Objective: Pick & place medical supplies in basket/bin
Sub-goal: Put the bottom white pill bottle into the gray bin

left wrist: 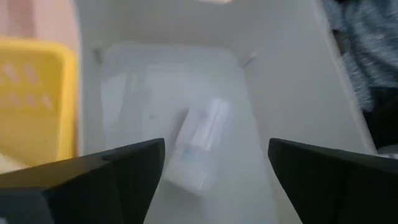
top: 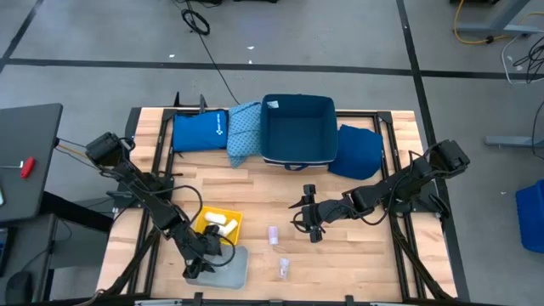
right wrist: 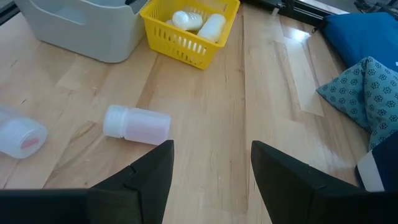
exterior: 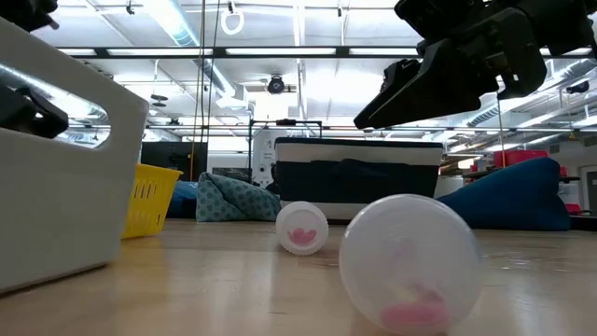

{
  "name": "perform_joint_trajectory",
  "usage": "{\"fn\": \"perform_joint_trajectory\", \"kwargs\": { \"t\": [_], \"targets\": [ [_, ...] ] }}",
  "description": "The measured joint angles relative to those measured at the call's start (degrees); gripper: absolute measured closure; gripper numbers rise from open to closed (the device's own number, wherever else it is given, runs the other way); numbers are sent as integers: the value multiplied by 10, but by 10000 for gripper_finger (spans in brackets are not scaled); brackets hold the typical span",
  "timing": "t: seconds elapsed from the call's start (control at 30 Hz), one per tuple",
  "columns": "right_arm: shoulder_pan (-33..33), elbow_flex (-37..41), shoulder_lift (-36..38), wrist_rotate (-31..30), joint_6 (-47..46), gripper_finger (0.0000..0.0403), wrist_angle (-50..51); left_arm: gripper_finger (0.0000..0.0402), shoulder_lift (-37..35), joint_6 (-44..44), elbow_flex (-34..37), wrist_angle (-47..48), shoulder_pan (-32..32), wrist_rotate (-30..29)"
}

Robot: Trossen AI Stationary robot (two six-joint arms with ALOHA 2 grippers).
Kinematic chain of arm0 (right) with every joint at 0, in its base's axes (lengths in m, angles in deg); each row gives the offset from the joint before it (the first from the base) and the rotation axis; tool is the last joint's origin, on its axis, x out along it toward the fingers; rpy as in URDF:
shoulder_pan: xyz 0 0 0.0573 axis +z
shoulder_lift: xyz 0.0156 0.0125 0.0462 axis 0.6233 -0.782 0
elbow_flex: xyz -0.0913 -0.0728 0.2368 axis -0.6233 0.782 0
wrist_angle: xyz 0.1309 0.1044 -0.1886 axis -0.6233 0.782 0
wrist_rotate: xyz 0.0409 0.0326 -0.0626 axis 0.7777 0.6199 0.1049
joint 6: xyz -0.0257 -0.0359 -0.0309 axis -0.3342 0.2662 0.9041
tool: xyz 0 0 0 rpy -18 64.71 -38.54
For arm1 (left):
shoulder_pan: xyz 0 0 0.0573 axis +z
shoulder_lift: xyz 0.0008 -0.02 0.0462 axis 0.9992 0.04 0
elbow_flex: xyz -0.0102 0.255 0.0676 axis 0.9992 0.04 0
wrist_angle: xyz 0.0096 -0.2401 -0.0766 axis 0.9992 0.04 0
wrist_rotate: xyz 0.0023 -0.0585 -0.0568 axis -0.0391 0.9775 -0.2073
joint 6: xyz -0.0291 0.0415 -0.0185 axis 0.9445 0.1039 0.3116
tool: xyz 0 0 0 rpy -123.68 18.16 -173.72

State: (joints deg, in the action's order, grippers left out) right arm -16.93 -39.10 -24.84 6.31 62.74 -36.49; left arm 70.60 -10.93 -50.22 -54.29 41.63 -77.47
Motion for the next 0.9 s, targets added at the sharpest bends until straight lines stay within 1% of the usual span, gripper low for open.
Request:
{"fn": "perform_joint_trajectory", "kwargs": {
  "t": [0.2, 0.4, 0.47, 0.67, 0.7, 0.77, 0.9],
  "targets": [
    [0, 0, 0, 0, 11, 181, 0, 120, -13, -22, 0, -48, 1, 10],
    [3, 0, 0, 0, 25, 181, 0, 129, -29, -75, 0, -82, 0, -28],
    [3, -1, 0, 3, 25, 181, 1, 129, -33, -109, 0, -98, 1, -66],
    [5, -19, -5, 25, 41, 181, 10, 129, -34, -249, 0, -160, 10, -259],
    [5, -28, -10, 29, 48, 181, 19, 129, -34, -271, 0, -168, 14, -283],
    [7, -51, -27, 35, 57, 181, 52, 129, -34, -312, 0, -185, 25, -307],
    [9, -121, -81, 41, 89, 181, 143, 129, -34, -380, 0, -236, 50, -327]
  ]
}}
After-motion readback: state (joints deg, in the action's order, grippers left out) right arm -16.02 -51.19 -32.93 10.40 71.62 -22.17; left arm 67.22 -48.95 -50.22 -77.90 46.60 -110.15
